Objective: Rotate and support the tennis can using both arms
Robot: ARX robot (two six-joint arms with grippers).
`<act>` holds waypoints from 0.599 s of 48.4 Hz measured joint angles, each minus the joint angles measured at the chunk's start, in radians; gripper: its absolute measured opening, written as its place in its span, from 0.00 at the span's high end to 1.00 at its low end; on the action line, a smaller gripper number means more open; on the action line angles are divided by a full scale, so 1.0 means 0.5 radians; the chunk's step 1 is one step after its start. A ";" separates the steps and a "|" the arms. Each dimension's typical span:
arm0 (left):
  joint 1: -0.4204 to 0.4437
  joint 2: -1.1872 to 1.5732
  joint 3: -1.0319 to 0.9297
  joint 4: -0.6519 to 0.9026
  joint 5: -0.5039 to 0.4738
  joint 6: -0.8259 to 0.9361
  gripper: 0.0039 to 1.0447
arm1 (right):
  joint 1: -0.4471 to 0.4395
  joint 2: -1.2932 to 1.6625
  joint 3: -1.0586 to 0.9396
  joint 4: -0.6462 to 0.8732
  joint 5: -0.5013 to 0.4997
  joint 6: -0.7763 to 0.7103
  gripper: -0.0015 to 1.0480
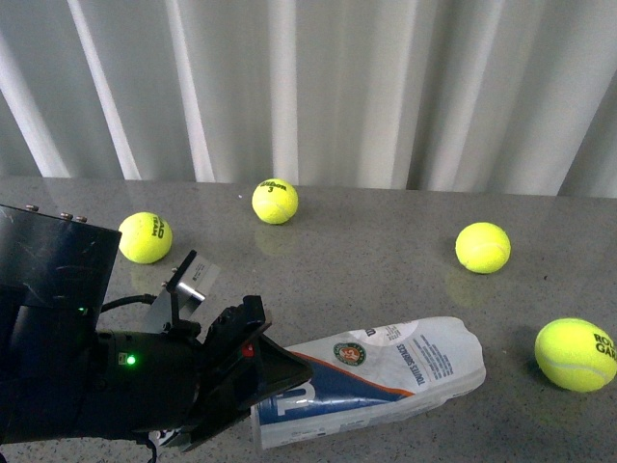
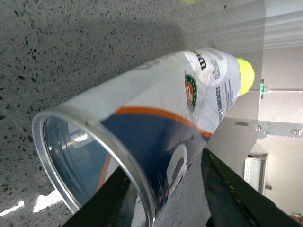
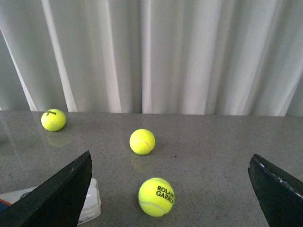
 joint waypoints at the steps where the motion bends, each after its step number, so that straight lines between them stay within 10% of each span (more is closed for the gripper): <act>1: 0.000 0.006 0.006 0.007 -0.002 -0.039 0.64 | 0.000 0.000 0.000 0.000 0.000 0.000 0.07; 12: 0.001 0.003 0.021 0.067 0.050 -0.242 0.96 | -0.001 0.000 0.000 0.000 -0.001 0.000 0.07; 29: 0.020 -0.412 0.079 -0.477 0.050 -0.114 0.97 | 0.000 0.000 0.000 0.000 -0.001 0.000 0.07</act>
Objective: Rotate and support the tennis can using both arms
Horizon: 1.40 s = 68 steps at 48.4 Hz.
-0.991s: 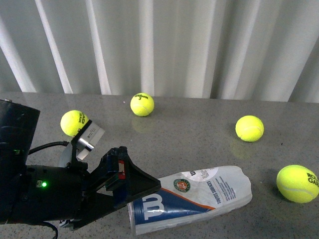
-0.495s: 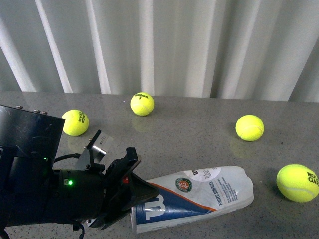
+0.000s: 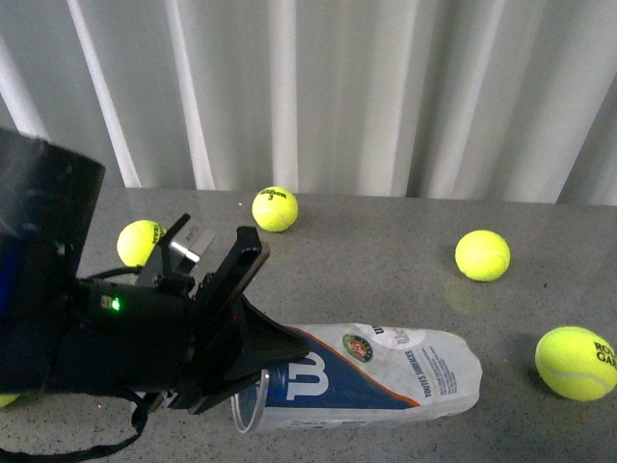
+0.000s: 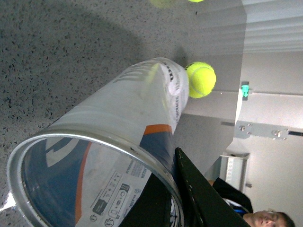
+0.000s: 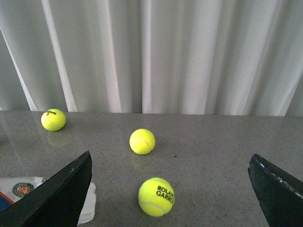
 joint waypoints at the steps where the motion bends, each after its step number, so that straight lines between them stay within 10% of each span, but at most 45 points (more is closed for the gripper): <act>1: 0.005 -0.051 0.034 -0.105 -0.001 0.037 0.97 | 0.000 0.000 0.000 0.000 0.000 0.000 0.07; 10: 0.033 -0.302 0.571 -1.068 -0.130 0.616 0.97 | 0.000 0.000 0.000 0.000 0.001 0.000 0.07; 18: -0.070 -0.105 1.567 -2.284 -0.639 1.529 0.97 | 0.000 0.000 0.000 0.000 0.000 0.000 0.07; 30: -0.266 0.300 2.454 -3.121 -1.254 2.355 0.97 | -0.001 0.000 0.000 0.000 0.001 0.000 0.07; 68: -0.404 0.438 2.234 -3.120 -1.347 2.797 0.90 | 0.000 0.000 0.000 0.000 0.001 0.000 0.07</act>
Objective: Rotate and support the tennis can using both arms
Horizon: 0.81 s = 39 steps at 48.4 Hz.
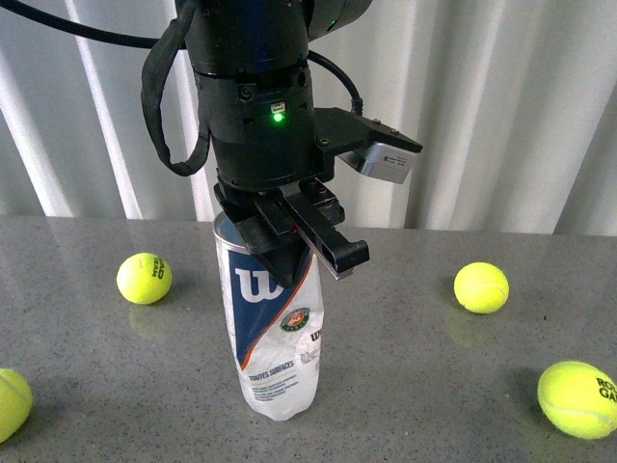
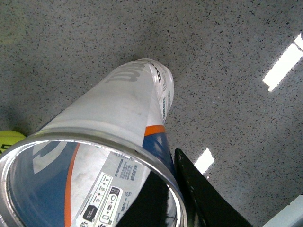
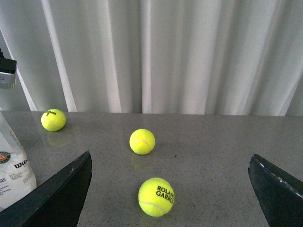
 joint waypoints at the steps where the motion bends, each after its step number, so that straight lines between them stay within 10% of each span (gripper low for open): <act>1: 0.000 0.000 0.000 0.000 0.008 -0.005 0.86 | 0.000 0.000 0.000 0.000 -0.001 0.000 0.07; 28: 0.026 -0.141 0.141 0.008 0.563 -0.375 0.05 | 0.000 0.000 0.000 0.000 -0.001 0.000 0.07; 39: 0.139 -0.453 -0.101 0.703 0.616 -1.083 0.06 | -0.001 0.000 0.000 0.000 0.000 0.000 0.07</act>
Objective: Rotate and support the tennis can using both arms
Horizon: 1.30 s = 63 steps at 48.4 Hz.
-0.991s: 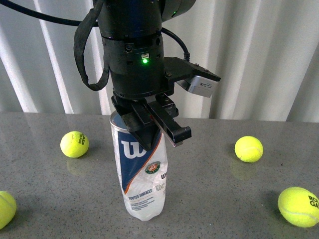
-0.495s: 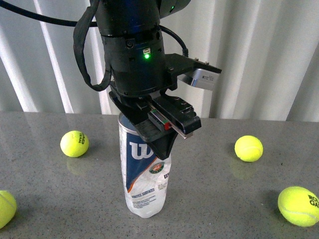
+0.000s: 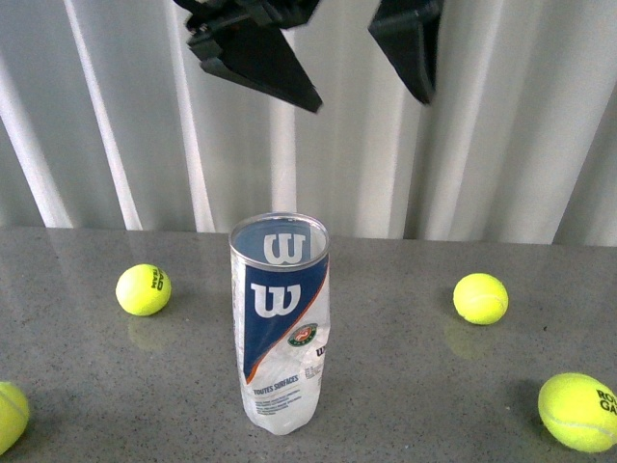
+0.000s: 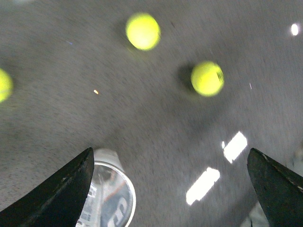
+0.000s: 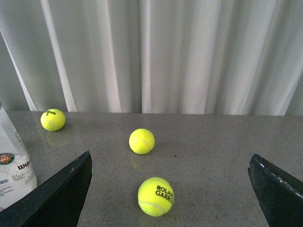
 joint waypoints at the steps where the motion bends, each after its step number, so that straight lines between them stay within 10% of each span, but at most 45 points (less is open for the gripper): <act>1: 0.013 -0.023 -0.023 0.072 -0.009 -0.086 0.06 | 0.001 0.000 0.000 0.000 0.000 0.000 0.07; 8: 0.048 -0.041 -0.076 0.121 -0.047 -0.333 0.06 | 0.001 0.000 0.000 0.000 -0.001 0.000 0.07; 12: 0.014 -0.278 -0.721 1.213 -0.956 -0.203 0.24 | 0.000 0.000 0.000 0.000 -0.001 0.000 0.07; 17: 0.075 -0.576 -1.372 2.167 -1.289 -0.148 0.41 | 0.001 0.000 0.000 0.000 0.006 0.000 0.07; 31: 0.387 -1.147 -2.502 2.883 -1.086 -0.125 0.96 | 0.000 0.000 0.000 0.000 0.000 0.000 0.07; 63: 0.718 -1.967 -3.297 2.871 -0.764 -0.117 0.97 | 0.001 0.000 0.000 0.000 0.000 0.000 0.07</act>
